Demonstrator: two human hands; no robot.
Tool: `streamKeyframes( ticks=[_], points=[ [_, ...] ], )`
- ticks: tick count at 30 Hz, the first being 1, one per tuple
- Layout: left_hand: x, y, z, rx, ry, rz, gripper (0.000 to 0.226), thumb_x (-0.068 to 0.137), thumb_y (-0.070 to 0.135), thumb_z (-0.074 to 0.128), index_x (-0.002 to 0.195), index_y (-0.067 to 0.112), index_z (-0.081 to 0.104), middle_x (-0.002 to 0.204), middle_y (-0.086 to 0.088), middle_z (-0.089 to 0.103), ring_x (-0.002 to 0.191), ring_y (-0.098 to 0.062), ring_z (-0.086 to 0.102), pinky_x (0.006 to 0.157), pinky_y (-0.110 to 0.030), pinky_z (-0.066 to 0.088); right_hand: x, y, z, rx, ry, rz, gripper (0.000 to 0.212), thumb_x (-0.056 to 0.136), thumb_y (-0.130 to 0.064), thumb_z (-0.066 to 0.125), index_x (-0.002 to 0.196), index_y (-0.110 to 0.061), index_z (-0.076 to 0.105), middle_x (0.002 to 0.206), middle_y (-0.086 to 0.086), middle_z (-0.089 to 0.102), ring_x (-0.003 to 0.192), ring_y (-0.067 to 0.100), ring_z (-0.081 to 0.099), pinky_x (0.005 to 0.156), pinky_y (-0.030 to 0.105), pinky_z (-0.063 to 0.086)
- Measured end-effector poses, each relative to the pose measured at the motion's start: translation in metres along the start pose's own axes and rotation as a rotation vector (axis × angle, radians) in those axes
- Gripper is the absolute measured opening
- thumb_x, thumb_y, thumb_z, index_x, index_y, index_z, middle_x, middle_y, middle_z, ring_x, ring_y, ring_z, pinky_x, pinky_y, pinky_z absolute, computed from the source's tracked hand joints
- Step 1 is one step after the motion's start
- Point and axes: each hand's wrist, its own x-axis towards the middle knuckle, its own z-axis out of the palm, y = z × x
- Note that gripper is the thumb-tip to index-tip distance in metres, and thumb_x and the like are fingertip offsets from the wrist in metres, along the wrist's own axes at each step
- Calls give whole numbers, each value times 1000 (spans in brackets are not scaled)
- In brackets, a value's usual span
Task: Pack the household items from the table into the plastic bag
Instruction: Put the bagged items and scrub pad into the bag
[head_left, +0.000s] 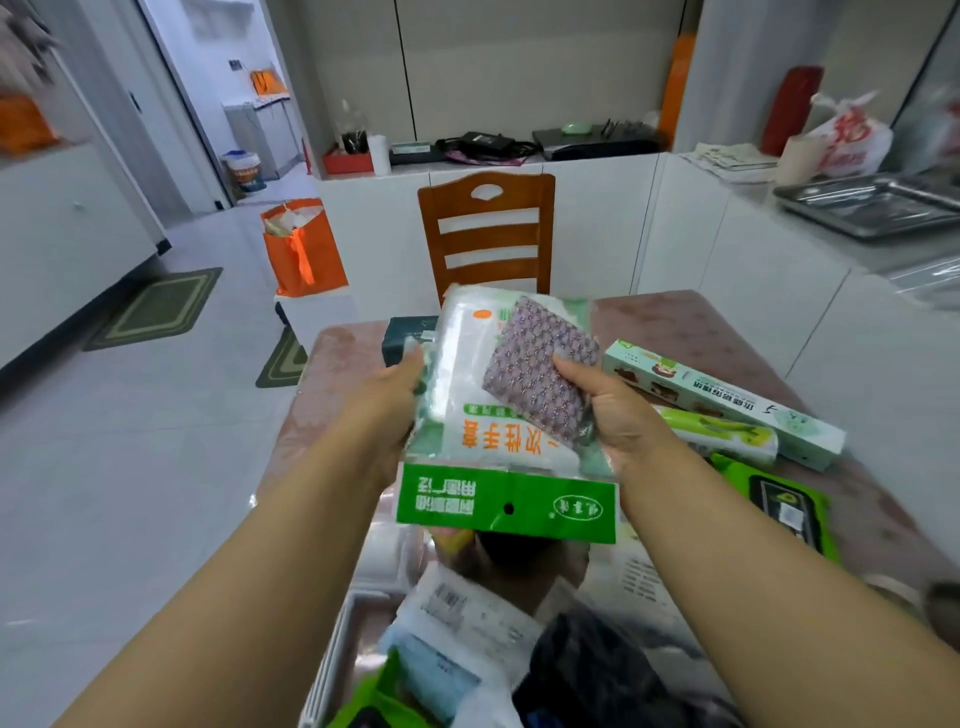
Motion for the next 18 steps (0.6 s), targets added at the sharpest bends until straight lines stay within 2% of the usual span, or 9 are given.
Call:
streamKeyframes(
  ticks=[2,4,5,7,9,12,14,16,18],
  points=[
    [-32,8,9,123,55,83,31,102,28,41,89,3,57,82,-12,68,55,-12,59,39,-22,44,-17,-3,-4,-79,3,-1,13,89,-23,60,91,-11,65,75,1,74,72,18,69,71,26,55],
    [-56,9,13,151,1,80,34,102,30,40,78,9,51,72,-4,65,41,-7,57,30,-14,37,-34,-9,-16,-178,8,-4,14,88,-25,60,89,-13,66,80,3,74,75,19,69,78,29,53],
    [-66,10,15,166,-50,30,37,102,36,39,75,13,49,67,0,63,39,-5,56,33,-14,41,-44,-12,-23,-222,12,-7,14,87,-26,61,88,-13,65,80,3,74,76,20,68,80,32,52],
    [-83,7,15,280,-170,-77,47,98,53,36,81,13,54,82,-7,66,60,-15,64,56,-23,55,-67,-22,-38,-287,42,-18,15,86,-27,63,87,-12,64,75,2,73,70,18,68,75,31,52],
    [-100,4,13,484,-179,-77,54,95,59,35,90,9,57,91,-12,65,77,-24,63,72,-35,56,-88,-31,-56,-297,108,-37,15,85,-24,65,88,-10,63,69,0,72,63,15,68,64,23,53],
    [-137,1,8,764,-175,73,50,93,62,35,98,16,53,86,-5,59,75,-20,58,61,-30,49,-119,-38,-78,-237,178,-58,24,82,-21,69,100,-7,62,79,5,73,69,19,69,70,30,55],
    [-168,-2,3,938,-251,111,59,78,76,38,94,20,52,84,-2,60,73,-18,59,61,-29,48,-139,-39,-86,-235,209,-98,26,81,-18,70,104,-9,60,89,8,71,75,21,68,76,33,54],
    [-199,-7,-2,1076,-320,53,66,61,81,52,93,23,51,83,5,59,74,-14,58,66,-29,47,-157,-38,-89,-222,197,-134,24,83,-16,68,104,-10,59,89,5,70,74,17,67,70,29,54],
    [-215,-21,-4,1345,-304,25,64,61,73,69,101,27,48,88,13,55,78,-11,57,71,-30,46,-172,-33,-89,-226,168,-148,19,84,-15,67,99,-11,58,79,-2,68,67,10,65,61,21,50]
  ],
)
